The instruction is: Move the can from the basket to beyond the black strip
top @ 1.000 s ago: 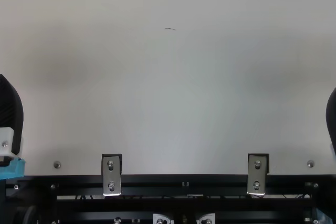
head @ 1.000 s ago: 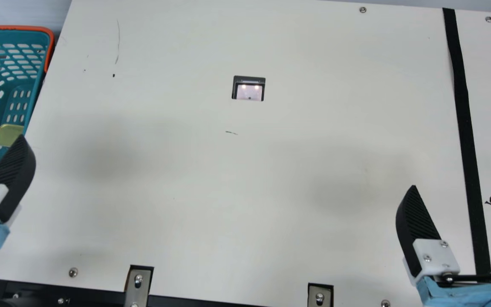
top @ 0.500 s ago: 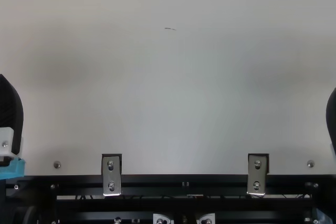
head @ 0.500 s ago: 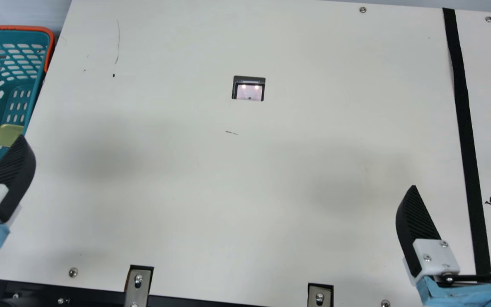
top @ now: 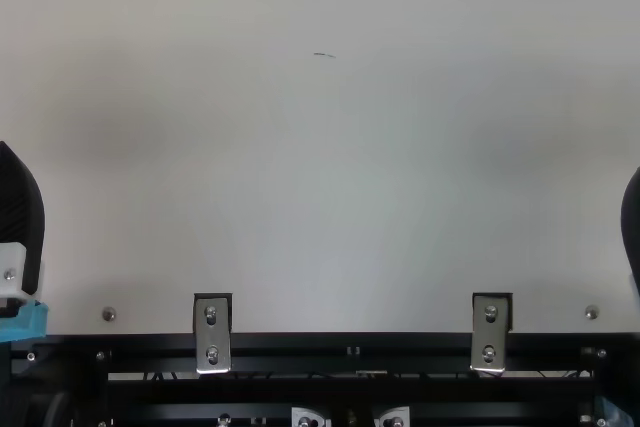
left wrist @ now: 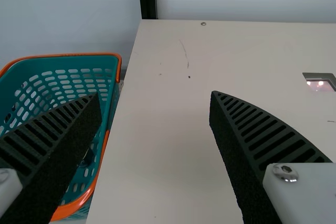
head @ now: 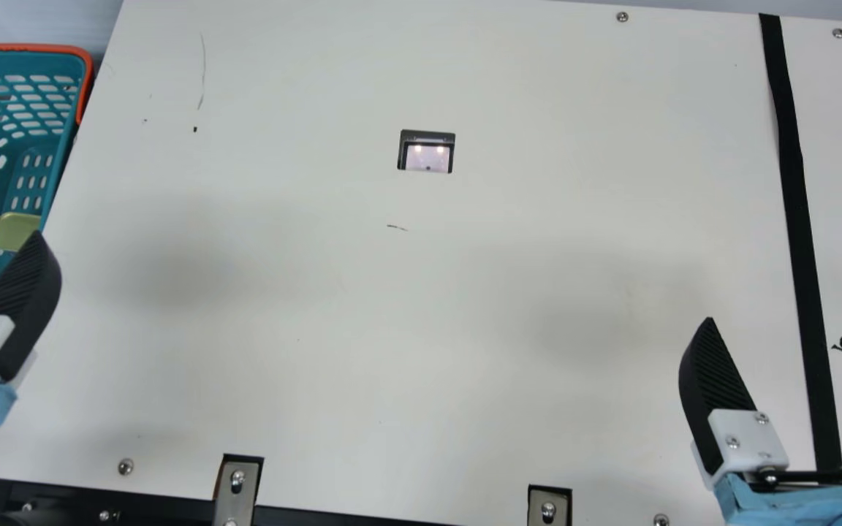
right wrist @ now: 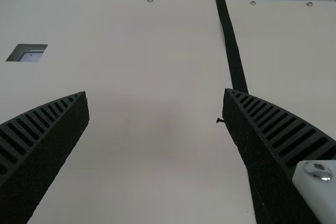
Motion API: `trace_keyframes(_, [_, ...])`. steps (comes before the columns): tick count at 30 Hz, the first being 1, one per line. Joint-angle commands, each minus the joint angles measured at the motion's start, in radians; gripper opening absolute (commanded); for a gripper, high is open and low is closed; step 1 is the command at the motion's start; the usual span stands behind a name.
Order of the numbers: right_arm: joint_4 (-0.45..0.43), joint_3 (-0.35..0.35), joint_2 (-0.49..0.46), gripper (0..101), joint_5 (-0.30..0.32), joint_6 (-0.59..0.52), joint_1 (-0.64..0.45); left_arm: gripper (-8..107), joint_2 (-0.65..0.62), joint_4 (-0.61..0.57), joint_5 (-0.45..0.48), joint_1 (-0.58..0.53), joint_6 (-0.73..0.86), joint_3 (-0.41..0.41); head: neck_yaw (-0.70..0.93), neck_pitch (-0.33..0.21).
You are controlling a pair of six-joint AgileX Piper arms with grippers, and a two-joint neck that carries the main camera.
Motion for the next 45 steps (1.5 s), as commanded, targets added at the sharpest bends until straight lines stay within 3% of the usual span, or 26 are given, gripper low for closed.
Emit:
trace_keyframes(1, [0.000,0.000,0.000,101,0.000,0.000,0.000,90,0.000,0.000,0.000,0.000,0.000,0.000,0.019,-0.010])
trace_keyframes(31, [0.000,0.000,0.000,101,0.000,0.000,0.000,90,0.000,0.000,0.000,0.000,0.000,0.000,0.403,-0.073])
trace_keyframes(45, [0.000,0.000,0.000,101,0.000,0.000,0.000,90,0.000,0.000,0.000,0.000,0.000,0.000,0.498,-0.166])
